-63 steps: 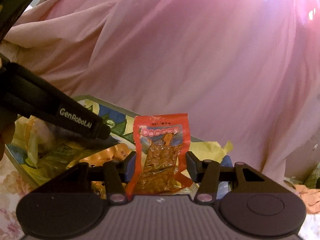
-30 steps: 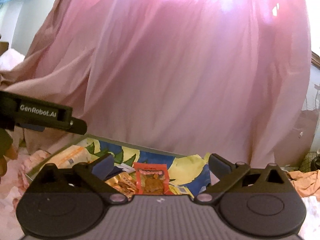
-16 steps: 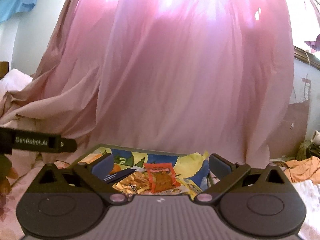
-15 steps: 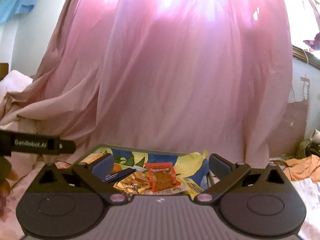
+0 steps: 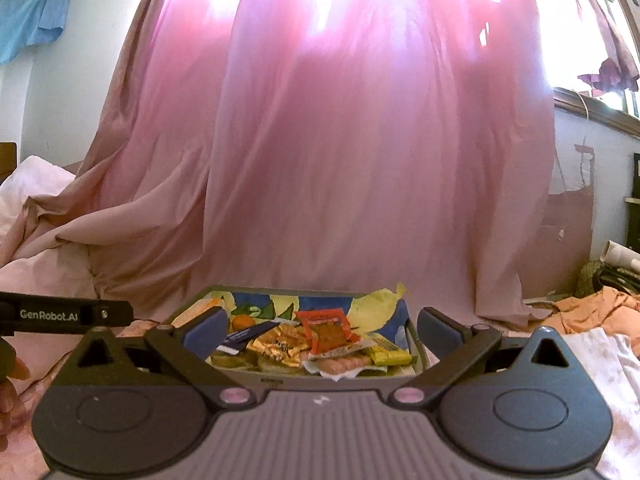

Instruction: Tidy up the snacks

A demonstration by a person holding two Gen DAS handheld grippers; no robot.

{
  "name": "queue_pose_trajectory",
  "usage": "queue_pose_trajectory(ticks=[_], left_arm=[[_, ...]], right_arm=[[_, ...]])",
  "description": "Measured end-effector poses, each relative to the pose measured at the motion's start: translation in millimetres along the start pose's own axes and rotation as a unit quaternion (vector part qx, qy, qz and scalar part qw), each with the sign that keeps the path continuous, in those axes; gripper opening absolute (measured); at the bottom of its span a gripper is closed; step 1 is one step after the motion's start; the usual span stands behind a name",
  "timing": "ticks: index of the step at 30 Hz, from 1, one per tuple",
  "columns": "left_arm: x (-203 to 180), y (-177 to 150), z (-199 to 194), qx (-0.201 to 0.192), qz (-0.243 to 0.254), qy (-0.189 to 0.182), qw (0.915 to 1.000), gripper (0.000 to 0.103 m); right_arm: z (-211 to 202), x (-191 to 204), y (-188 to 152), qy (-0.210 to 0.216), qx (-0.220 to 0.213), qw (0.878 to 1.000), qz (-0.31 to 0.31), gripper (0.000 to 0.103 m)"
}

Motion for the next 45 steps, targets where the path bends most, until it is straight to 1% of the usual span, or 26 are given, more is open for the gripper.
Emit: queue_pose_trajectory(ticks=[8, 13, 19, 24, 35, 45], left_arm=[[5, -21, -22, 0.005, 0.006, -0.003, 1.0, 0.102], [10, -35, -35, 0.01, 0.008, 0.002, 0.9999, 0.102], [16, -49, -43, 0.019, 0.004, 0.009, 0.9998, 0.102], [18, -60, -48, 0.021, 0.01, 0.01, 0.9997, 0.102], [25, -82, -53, 0.029, 0.013, 0.018, 0.9993, 0.102], [29, -90, -54, 0.012, 0.008, 0.016, 0.9998, 0.102]], right_arm=[[-24, 3, -18, -0.003, 0.006, 1.0, 0.007, 0.103], [-37, 5, -32, -0.005, 0.013, 1.0, 0.008, 0.103], [-51, 11, -45, -0.007, 0.017, 1.0, 0.008, 0.103], [-59, 14, -54, -0.009, 0.025, 1.0, 0.013, 0.103], [-63, 18, -68, -0.011, 0.04, 0.999, 0.014, 0.103], [-65, 21, -78, -0.01, 0.037, 0.999, 0.017, 0.103]])
Point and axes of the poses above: each gripper's, at about its wrist camera, not at the fingertips, and z roughly the way its jaws point, x to its left, y to its top, the point moved 1 cm from there along z, roughly the way its jaws point
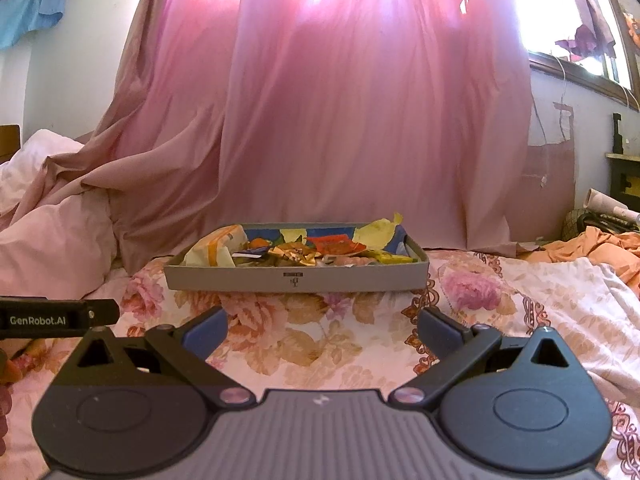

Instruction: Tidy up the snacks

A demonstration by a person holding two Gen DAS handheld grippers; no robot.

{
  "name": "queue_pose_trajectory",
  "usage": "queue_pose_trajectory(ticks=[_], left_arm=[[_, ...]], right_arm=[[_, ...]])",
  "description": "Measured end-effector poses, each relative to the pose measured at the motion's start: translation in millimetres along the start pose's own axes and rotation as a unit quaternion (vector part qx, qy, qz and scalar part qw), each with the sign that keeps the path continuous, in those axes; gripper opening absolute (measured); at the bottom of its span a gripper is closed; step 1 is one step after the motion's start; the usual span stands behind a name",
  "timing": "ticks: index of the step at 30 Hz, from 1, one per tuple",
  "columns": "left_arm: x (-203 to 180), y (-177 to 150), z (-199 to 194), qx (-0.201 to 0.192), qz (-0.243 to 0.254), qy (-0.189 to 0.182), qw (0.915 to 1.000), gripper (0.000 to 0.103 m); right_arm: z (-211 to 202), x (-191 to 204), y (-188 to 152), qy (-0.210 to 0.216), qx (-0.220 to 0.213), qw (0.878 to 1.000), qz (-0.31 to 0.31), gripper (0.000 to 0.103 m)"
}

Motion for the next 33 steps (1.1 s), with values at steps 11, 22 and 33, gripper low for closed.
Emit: queue_pose_trajectory(ticks=[11, 22, 33], left_arm=[[4, -22, 3, -0.001, 0.005, -0.005, 1.0, 0.102], [5, -34, 12, 0.002, 0.019, -0.005, 0.9998, 0.102], [4, -33, 10, 0.001, 0.02, -0.006, 0.9998, 0.102]], right_arm=[[5, 3, -20, -0.004, 0.013, 1.0, 0.004, 0.103], [17, -1, -33, -0.012, 0.029, 0.999, 0.006, 0.103], [17, 0, -33, -0.011, 0.032, 0.999, 0.003, 0.103]])
Point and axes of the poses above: each gripper's, at about its wrist camera, not at the fingertips, and z roughly the way its jaws point, x to its left, y to its top, the point moved 1 cm from there along z, roughly the way its jaws point
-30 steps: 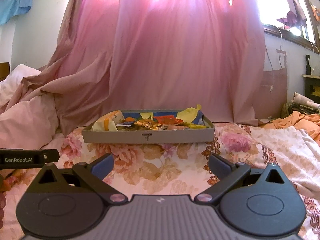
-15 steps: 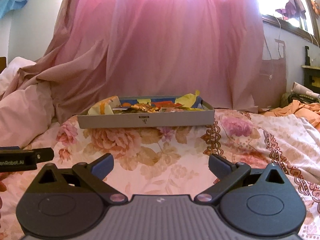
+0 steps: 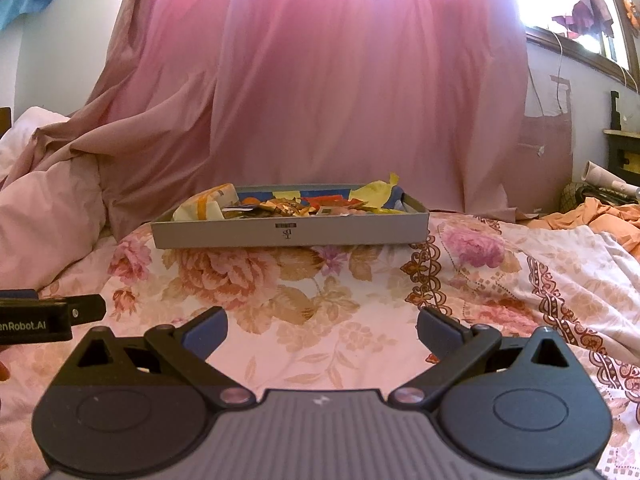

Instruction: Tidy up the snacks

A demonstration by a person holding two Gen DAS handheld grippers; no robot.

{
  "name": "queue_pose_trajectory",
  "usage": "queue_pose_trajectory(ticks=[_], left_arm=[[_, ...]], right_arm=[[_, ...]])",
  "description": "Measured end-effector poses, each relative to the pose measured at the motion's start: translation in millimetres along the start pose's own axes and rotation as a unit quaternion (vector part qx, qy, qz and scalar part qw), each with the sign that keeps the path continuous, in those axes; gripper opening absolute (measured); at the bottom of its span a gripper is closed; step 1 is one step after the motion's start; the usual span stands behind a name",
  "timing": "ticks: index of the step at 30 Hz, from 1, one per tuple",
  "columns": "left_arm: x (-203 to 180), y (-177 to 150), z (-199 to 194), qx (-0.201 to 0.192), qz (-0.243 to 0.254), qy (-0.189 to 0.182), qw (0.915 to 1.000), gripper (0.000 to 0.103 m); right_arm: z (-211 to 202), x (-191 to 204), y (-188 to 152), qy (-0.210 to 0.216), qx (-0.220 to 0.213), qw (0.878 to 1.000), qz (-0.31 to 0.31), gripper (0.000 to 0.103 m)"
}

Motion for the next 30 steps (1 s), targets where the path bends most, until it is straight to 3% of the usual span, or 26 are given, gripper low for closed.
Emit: queue_pose_trajectory(ticks=[26, 30], left_arm=[[0.5, 0.3, -1.4, -0.003, 0.0, -0.001, 1.0, 0.102], [-0.6, 3.4, -1.7, 0.011, -0.004, 0.006, 0.9999, 0.102]], right_arm=[[-1.1, 0.2, 0.0, 0.001, -0.001, 1.0, -0.001, 0.103], [-1.1, 0.0, 0.1, 0.001, 0.0, 1.0, -0.001, 0.103]])
Point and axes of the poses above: each gripper's, at about its wrist camera, not at the fingertips, and z roughly the way its jaws point, x to its left, y to its top, the point moved 1 cm from there along z, roughly the way its jaws point
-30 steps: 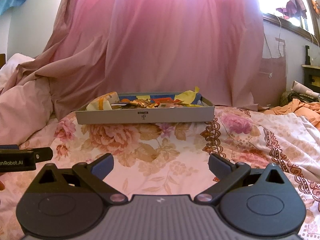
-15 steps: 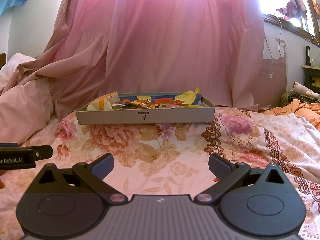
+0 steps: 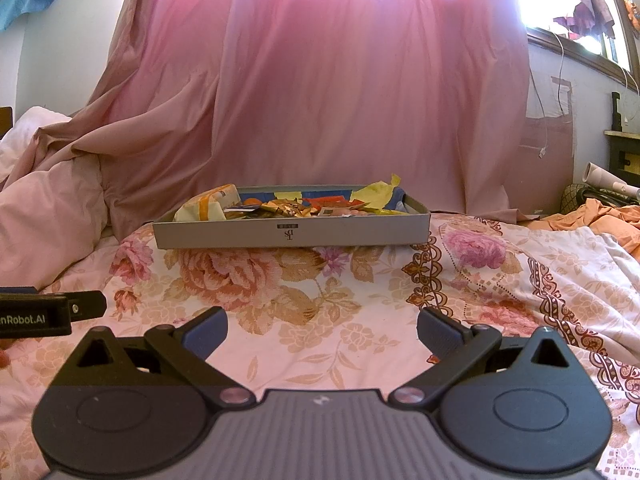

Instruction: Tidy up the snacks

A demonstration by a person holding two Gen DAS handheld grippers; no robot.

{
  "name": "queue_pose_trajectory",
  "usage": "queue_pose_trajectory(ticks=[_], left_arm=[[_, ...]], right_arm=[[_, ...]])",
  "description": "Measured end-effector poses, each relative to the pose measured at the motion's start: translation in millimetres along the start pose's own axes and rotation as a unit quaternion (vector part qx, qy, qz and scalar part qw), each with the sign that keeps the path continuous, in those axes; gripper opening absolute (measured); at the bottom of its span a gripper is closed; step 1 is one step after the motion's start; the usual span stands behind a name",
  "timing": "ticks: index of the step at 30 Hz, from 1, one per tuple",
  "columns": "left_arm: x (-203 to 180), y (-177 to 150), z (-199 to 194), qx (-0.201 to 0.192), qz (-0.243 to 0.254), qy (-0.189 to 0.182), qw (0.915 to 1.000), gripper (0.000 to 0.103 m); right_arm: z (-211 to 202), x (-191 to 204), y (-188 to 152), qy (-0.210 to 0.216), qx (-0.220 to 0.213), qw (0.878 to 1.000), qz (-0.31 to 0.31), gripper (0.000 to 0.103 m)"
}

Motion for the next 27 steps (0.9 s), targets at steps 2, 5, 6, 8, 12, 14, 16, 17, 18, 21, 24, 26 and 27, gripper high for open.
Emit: queue_pose_trajectory(ticks=[2, 5, 6, 8, 12, 14, 16, 17, 18, 21, 24, 26, 27], left_arm=[[-1.6, 1.4, -1.2, 0.0, 0.002, 0.004, 1.0, 0.102], [-2.3, 1.6, -2.3, 0.0, -0.001, -0.003, 1.0, 0.102], [-2.0, 1.3, -2.3, 0.001, -0.003, -0.004, 1.0, 0.102], [-2.0, 1.0, -2.0, 0.004, -0.005, -0.003, 1.0, 0.102], [-0.7, 1.0, -1.1, 0.006, -0.011, 0.002, 0.9999, 0.102], [-0.8, 1.1, -1.0, 0.007, -0.011, 0.005, 0.9999, 0.102], [-0.8, 1.0, -0.9, 0.006, -0.01, 0.007, 0.9999, 0.102], [-0.8, 0.8, -1.0, 0.007, -0.009, 0.007, 0.9999, 0.102], [-0.6, 0.9, -1.1, 0.006, -0.01, 0.006, 0.9999, 0.102], [-1.0, 0.8, -1.3, 0.006, -0.01, 0.007, 0.9999, 0.102], [-0.9, 0.9, -1.4, 0.006, -0.009, 0.008, 0.9999, 0.102], [-0.2, 1.4, -1.6, 0.005, -0.009, 0.008, 0.9999, 0.102], [-0.1, 1.5, -1.6, 0.005, -0.009, 0.008, 0.9999, 0.102]], right_arm=[[-0.3, 0.1, 0.0, 0.0, 0.0, 1.0, 0.0, 0.103], [-0.5, 0.1, 0.2, 0.0, 0.0, 1.0, 0.0, 0.103], [-0.5, 0.0, 0.1, 0.0, 0.0, 1.0, 0.0, 0.103], [-0.7, 0.1, 0.2, 0.0, 0.0, 1.0, 0.0, 0.103], [-0.9, 0.6, 0.4, 0.0, 0.0, 1.0, -0.001, 0.103], [-0.9, 0.8, 0.7, 0.001, 0.0, 1.0, -0.003, 0.103], [-0.9, 0.9, 0.7, 0.001, 0.0, 1.0, -0.004, 0.103], [-1.0, 0.9, 0.6, 0.001, 0.0, 1.0, -0.005, 0.103], [-1.2, 0.9, 0.4, 0.001, 0.0, 1.0, -0.005, 0.103], [-1.3, 1.1, 0.3, 0.001, 0.0, 1.0, -0.005, 0.103], [-1.3, 1.2, 0.3, 0.001, 0.0, 1.0, -0.005, 0.103], [-1.4, 1.3, 0.3, 0.001, 0.0, 1.0, -0.005, 0.103], [-1.3, 1.4, 0.2, 0.001, 0.0, 1.0, -0.005, 0.103]])
Point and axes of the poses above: each gripper's, at about its wrist camera, not at the fingertips, and z roughly the way its jaws point, x to its left, y to its top, the point moved 1 cm from there along z, roughly the way its jaws point
